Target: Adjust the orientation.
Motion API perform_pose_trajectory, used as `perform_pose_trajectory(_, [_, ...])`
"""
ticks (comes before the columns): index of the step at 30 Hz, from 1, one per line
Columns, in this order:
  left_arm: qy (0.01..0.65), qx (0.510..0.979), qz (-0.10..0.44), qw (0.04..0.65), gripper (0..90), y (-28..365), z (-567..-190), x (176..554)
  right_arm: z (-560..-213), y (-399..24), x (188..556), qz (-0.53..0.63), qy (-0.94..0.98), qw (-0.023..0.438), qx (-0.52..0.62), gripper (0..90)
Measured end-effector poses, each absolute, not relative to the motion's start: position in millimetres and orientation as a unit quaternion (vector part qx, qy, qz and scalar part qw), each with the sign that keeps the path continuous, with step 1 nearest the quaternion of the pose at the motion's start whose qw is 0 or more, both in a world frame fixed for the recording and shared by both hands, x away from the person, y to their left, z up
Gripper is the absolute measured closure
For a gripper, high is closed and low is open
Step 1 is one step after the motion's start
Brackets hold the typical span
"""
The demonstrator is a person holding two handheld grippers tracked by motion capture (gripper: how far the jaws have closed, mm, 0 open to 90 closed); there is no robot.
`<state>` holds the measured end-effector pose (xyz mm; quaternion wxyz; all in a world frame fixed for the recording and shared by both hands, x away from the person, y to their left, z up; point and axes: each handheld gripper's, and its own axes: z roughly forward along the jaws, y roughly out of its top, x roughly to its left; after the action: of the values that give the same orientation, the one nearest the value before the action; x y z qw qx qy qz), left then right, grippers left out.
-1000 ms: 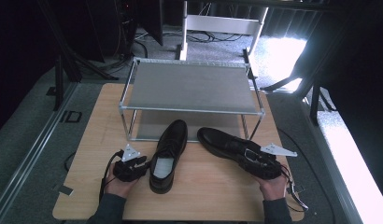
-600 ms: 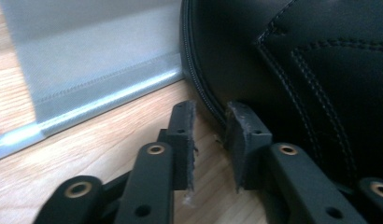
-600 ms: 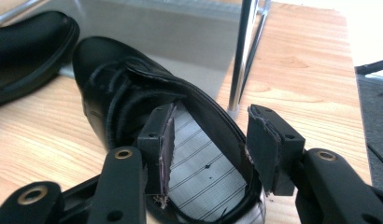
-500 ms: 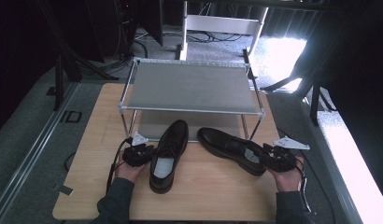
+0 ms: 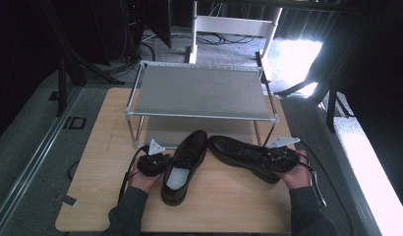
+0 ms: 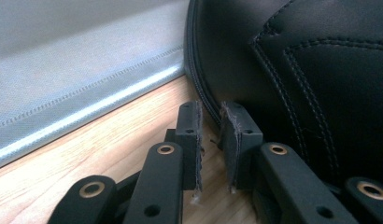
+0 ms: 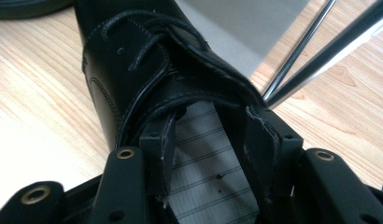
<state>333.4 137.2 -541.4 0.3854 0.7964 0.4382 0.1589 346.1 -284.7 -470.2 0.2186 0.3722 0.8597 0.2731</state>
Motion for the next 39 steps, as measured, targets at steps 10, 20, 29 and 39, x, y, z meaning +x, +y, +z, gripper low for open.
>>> perform_pose_trajectory(10, [0.446, 0.790, 0.157, 0.390, 78.8, 137, -543, 332, -469, -298, 364, 0.273, 0.872, 0.211, 0.347, 41.2])
perform_pose_trajectory(20, [0.436, 0.796, 0.147, 0.393, 79.5, 133, -544, 325, -470, -287, 367, 0.284, 0.856, 0.220, 0.372, 75.2])
perform_pose_trajectory(29, [0.406, 0.813, 0.120, 0.399, 78.4, 103, -545, 305, -462, -281, 348, 0.272, 0.852, 0.206, 0.397, 75.5])
perform_pose_trajectory(39, [0.381, 0.823, 0.091, 0.411, 78.5, 75, -543, 291, -468, -279, 333, 0.296, 0.863, 0.151, 0.382, 80.0])
